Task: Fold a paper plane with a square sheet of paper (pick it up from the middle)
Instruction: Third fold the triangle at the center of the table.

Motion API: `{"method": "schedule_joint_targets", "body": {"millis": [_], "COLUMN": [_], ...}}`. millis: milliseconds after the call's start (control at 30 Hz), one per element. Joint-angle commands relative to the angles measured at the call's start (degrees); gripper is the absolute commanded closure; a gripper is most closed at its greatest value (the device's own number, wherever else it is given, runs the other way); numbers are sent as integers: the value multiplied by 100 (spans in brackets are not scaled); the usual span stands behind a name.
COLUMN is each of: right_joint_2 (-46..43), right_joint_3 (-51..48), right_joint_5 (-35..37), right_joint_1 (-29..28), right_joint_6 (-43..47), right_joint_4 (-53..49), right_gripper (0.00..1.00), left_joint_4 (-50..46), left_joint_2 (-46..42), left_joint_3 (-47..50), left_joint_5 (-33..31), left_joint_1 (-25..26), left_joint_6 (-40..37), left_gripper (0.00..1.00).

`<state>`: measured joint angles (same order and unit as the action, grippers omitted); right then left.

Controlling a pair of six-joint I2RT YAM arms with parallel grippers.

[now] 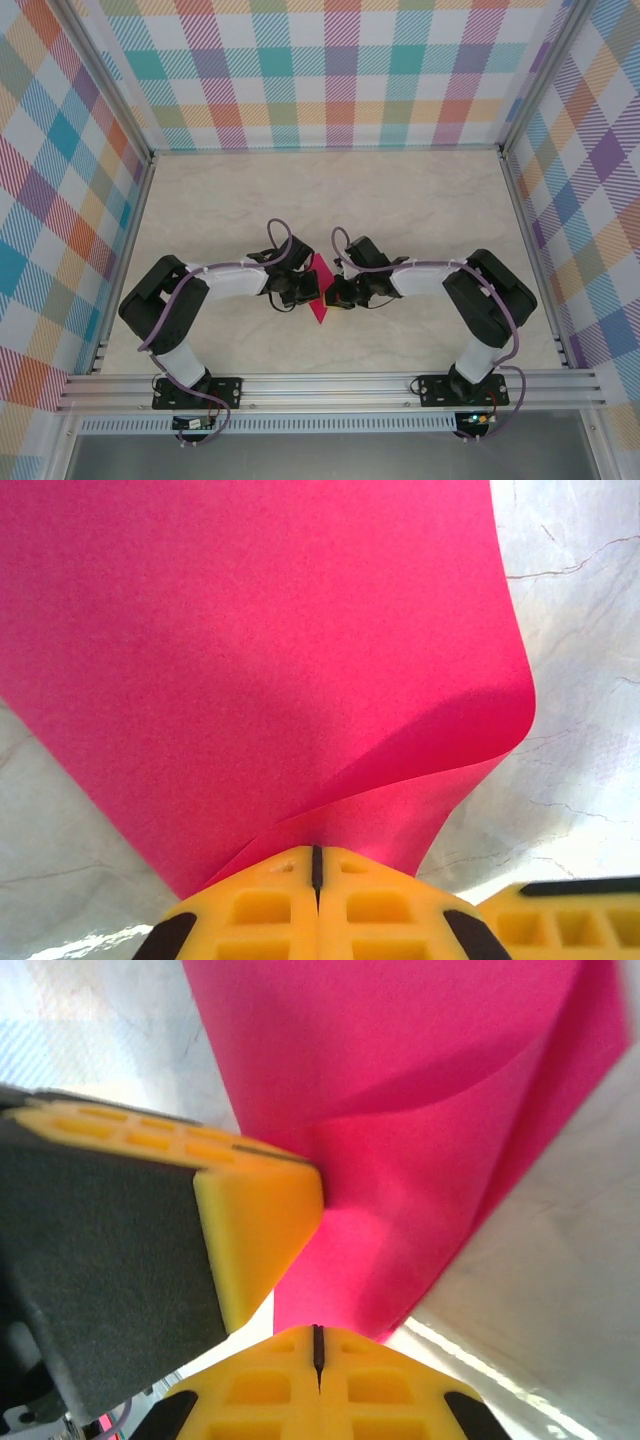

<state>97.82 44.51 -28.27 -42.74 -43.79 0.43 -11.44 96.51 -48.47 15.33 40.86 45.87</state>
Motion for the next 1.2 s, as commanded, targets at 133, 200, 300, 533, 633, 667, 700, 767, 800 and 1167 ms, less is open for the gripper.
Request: {"method": "schedule_joint_targets", "body": {"millis": [133,200,300,533,633,667,700,767,800,1167], "right_joint_2": [120,231,323,361,256,205,137,-1,-55,303], "right_joint_3": [-4,16,-69,-188,-201,-207,-212,-206,-206,-220], "right_joint_5": [-166,-130,-53,-14,-121,-134,-148,-161,-161,56], "right_joint_1": [-246,-317,-366,-375,-389,-395,-400,-415,-427,-550], "right_joint_6": [-242,-261,-297,-200,-119,-96,-71,-41,-33,50], "right_joint_4": [247,217,260,184,173,177,171,162,174,-94], "right_gripper": [100,100,100,100,100,100,100,100,100,100], "left_joint_4": [-342,-370,-392,-396,-403,-403,-402,-402,-402,-400], "left_joint_2": [107,79,52,12,9,16,17,16,6,-14], "left_joint_3": [252,264,267,272,259,250,257,259,274,266], "left_joint_5": [-348,-379,-425,-529,-558,-558,-558,-575,-577,-593], "left_joint_1": [133,129,133,129,130,132,128,133,133,132], "left_joint_6": [94,89,98,125,133,140,143,156,159,168], "left_gripper": [100,100,100,100,100,100,100,100,100,100]}}
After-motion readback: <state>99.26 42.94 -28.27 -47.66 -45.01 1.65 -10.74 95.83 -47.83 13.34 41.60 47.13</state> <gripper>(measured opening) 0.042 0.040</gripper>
